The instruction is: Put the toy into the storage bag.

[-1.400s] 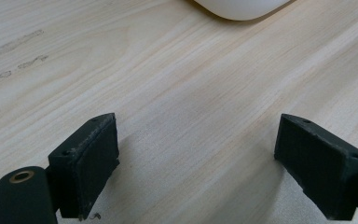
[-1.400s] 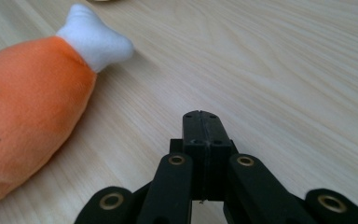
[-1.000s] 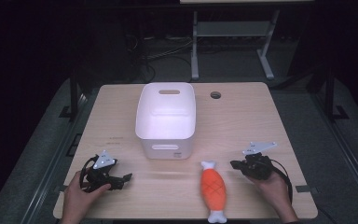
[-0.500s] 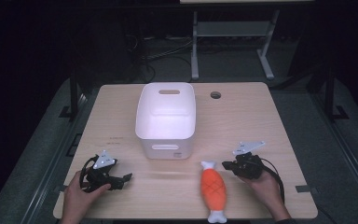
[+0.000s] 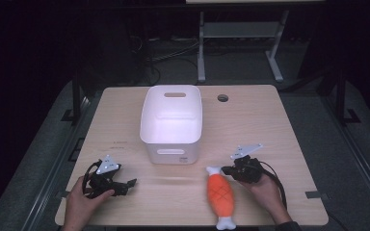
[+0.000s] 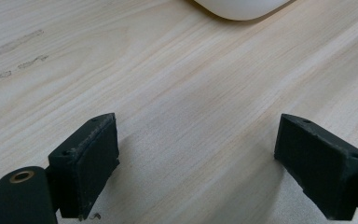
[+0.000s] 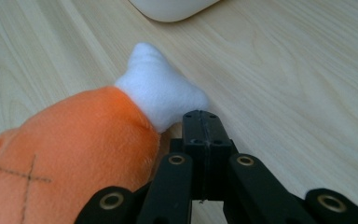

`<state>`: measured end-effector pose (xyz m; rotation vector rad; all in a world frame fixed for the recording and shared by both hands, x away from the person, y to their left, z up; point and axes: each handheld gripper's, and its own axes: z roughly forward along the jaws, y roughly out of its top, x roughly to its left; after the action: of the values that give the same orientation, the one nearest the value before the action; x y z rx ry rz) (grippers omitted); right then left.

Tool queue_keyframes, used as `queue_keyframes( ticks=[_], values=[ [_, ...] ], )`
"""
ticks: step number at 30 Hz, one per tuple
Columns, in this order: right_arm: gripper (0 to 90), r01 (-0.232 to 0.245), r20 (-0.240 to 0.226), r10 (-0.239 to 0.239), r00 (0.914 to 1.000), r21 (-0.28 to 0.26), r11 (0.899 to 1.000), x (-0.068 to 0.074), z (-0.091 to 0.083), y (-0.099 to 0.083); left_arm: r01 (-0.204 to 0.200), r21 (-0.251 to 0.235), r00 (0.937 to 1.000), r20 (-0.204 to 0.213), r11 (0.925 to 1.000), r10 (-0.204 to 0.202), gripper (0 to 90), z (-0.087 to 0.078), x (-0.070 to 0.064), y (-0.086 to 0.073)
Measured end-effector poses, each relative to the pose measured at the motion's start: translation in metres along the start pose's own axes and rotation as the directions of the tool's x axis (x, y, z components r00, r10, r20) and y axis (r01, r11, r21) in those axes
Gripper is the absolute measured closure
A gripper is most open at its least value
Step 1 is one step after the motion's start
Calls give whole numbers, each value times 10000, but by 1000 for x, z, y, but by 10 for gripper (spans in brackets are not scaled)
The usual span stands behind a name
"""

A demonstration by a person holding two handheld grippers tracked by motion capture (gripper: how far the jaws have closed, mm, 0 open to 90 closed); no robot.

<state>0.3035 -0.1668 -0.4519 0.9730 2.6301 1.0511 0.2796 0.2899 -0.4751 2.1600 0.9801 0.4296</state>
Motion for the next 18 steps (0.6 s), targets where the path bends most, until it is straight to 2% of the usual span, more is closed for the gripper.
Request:
queue_keyframes(
  ticks=[18],
  values=[
    [899,234,-342,-233,9991,14,9997,7,14,18,8,0,10000,0,10000,-8,127,0,0,0]
  ],
)
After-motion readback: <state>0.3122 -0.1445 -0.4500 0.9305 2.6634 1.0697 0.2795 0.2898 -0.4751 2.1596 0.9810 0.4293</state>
